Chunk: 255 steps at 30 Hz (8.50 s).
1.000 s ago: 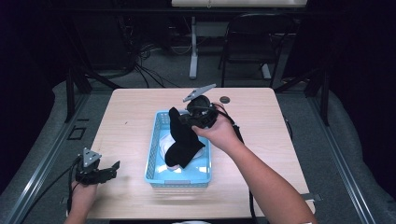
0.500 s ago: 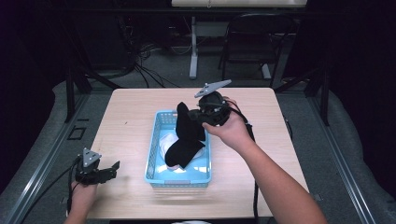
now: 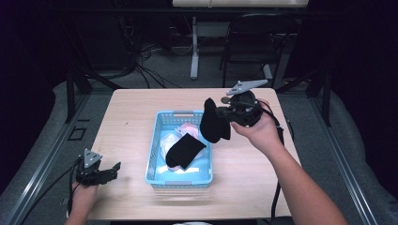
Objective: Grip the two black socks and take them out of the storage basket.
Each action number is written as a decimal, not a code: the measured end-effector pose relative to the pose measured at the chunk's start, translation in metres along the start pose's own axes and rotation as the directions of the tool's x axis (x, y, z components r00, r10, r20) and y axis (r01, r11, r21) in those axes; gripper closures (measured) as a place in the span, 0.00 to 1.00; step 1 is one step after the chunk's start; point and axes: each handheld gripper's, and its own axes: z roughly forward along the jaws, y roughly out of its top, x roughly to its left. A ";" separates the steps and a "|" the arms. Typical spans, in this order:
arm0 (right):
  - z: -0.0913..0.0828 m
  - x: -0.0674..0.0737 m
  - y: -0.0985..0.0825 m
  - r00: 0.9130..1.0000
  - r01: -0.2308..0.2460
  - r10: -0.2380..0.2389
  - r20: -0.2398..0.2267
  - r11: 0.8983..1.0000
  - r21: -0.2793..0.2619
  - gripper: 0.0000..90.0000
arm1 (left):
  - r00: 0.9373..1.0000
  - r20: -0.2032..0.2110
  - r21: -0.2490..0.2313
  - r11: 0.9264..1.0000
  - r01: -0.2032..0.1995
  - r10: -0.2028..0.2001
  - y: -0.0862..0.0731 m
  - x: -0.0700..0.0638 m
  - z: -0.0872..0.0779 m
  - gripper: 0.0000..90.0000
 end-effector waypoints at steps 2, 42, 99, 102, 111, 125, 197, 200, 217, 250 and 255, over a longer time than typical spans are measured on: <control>-0.006 -0.005 -0.005 1.000 -0.010 0.010 0.013 1.000 -0.002 0.98 | 1.000 0.000 0.001 1.000 -0.001 0.001 0.000 0.000 0.000 0.17; 0.032 -0.047 -0.148 0.957 -0.249 0.231 0.174 0.965 0.089 0.98 | 1.000 -0.003 0.002 1.000 -0.005 0.005 -0.001 -0.001 0.001 0.17; 0.048 -0.052 -0.153 0.954 -0.243 0.216 0.209 0.964 0.110 0.63 | 1.000 0.000 0.001 1.000 -0.008 0.008 0.000 -0.001 0.001 0.17; 0.052 -0.049 -0.141 0.963 -0.225 0.204 0.177 0.969 0.106 0.63 | 1.000 0.001 0.004 1.000 -0.009 0.009 0.000 -0.002 0.001 0.17; 0.064 -0.034 -0.114 0.981 -0.172 0.161 0.108 0.980 0.101 0.64 | 1.000 0.000 0.001 1.000 -0.008 0.008 0.000 -0.001 0.001 0.17; 0.090 -0.011 -0.079 0.995 -0.095 0.094 0.016 0.988 0.122 0.65 | 1.000 0.001 0.001 1.000 -0.005 0.005 0.000 -0.001 0.001 0.17; 0.169 0.032 -0.048 0.988 0.032 0.008 -0.157 0.967 0.253 0.98 | 1.000 0.005 -0.002 1.000 -0.007 0.007 0.000 0.000 0.001 0.17; 0.165 0.034 -0.046 0.987 0.032 0.007 -0.162 0.971 0.237 0.98 | 1.000 0.005 -0.002 1.000 -0.007 0.007 0.000 0.000 0.001 0.17; 0.127 0.044 -0.018 0.983 0.067 -0.038 -0.177 0.985 0.161 0.98 | 1.000 0.006 -0.003 1.000 -0.005 0.005 0.000 0.000 0.001 0.17; 0.059 0.033 0.005 0.989 0.076 -0.071 -0.126 0.997 0.034 0.98 | 1.000 0.002 0.002 1.000 0.006 -0.006 -0.001 0.001 0.001 0.17; 0.042 0.019 0.000 0.993 0.060 -0.058 -0.105 0.998 0.016 0.98 | 1.000 -0.004 0.011 1.000 0.016 -0.016 -0.002 0.003 0.001 0.17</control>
